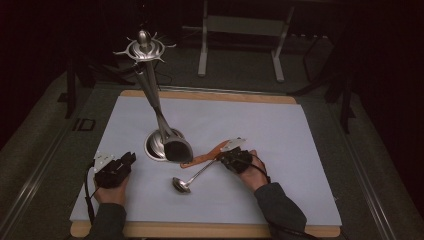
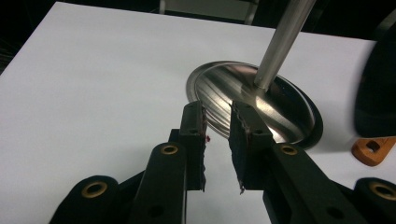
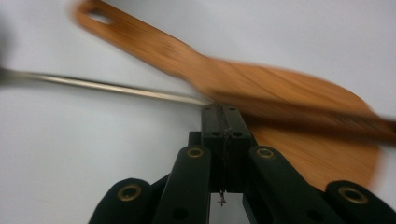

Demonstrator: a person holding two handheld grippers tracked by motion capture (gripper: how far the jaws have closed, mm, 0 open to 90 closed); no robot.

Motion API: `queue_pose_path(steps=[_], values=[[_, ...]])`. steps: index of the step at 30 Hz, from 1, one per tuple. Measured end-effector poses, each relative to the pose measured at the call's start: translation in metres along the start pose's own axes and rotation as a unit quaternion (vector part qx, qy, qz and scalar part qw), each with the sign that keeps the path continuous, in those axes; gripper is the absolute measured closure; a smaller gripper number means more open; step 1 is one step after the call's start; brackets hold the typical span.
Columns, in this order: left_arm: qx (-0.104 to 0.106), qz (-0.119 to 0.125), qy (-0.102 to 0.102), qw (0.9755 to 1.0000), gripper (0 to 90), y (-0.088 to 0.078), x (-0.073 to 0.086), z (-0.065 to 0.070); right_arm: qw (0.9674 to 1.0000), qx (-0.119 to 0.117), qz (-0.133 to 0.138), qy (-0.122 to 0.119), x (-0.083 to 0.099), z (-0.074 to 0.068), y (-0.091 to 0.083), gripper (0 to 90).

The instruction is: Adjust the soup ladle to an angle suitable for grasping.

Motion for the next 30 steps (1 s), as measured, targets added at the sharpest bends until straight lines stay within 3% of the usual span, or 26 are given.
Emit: queue_pose_path(steps=[4,8,13,17,18,25,30], values=[[0.0,0.0,0.0,1.0,75.7,0.0,0.0,0.0,0.9993,-0.027,0.013,-0.024,-0.009,-0.028,0.004,90.0],[0.0,0.0,0.001,1.0,75.8,0.0,0.0,0.0,0.9978,-0.058,0.02,-0.027,-0.02,-0.05,0.013,89.9],[0.0,0.0,0.001,1.0,75.8,0.0,0.0,0.0,0.9953,-0.09,0.016,-0.033,-0.029,-0.076,0.03,90.0],[0.001,0.002,-0.001,1.0,75.8,-0.001,0.0,0.0,0.9935,-0.097,-0.003,-0.06,-0.028,-0.096,0.039,90.0],[0.001,0.002,-0.001,1.0,75.8,-0.001,0.0,0.0,0.9938,-0.09,-0.001,-0.065,-0.027,-0.098,0.038,90.0],[0.001,0.001,-0.001,1.0,75.7,-0.001,0.0,0.0,0.991,-0.104,-0.011,-0.083,-0.012,-0.095,0.023,90.0],[0.0,0.0,0.001,1.0,75.7,0.0,0.0,0.0,0.9911,-0.102,-0.024,-0.082,0.012,-0.076,0.0,90.0]])
Point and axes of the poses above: each handheld gripper's, and its own axes: y roughly forward along the jaws, x roughly out of its underside, z roughly to its right, the point moved 2 cm from there along y, roughly forward along the jaws, and after that the axes turned 7 degrees about y, right-handed, at the moved point
